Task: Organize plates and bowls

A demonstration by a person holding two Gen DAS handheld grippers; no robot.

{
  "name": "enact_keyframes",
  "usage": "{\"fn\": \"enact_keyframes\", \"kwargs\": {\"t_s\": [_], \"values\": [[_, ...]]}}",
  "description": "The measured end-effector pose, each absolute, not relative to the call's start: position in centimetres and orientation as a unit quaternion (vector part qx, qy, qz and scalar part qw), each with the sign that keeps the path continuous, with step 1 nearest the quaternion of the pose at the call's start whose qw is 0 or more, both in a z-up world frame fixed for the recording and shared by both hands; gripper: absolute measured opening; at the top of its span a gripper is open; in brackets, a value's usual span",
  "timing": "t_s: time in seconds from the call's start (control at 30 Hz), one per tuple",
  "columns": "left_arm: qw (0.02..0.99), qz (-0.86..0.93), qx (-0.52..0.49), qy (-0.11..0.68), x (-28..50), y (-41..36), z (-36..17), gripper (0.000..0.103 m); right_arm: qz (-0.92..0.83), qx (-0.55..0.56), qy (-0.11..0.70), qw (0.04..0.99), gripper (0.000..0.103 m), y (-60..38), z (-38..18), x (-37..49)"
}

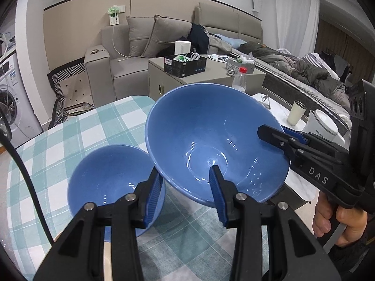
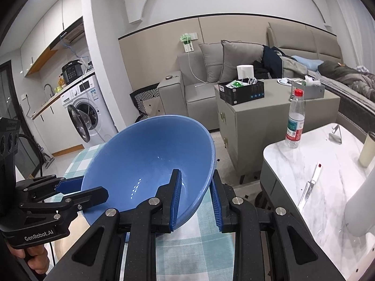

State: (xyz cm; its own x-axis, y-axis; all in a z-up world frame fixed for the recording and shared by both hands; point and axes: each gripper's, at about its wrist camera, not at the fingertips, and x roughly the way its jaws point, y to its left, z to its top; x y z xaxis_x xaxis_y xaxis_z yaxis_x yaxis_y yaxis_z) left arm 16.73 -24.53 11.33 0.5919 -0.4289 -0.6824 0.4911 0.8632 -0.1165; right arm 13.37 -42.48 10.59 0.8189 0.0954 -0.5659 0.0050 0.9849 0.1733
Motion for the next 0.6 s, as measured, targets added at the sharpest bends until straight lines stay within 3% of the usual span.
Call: {"fn": "enact_keyframes", "kwargs": {"t_s": [0.6], "values": [[0.912, -0.215, -0.011, 0.348, 16.2, -16.5, 11.8, 0.04, 0.062, 0.038, 0.304, 0.95, 0.025, -33.9, 11.5, 15.4]]}}
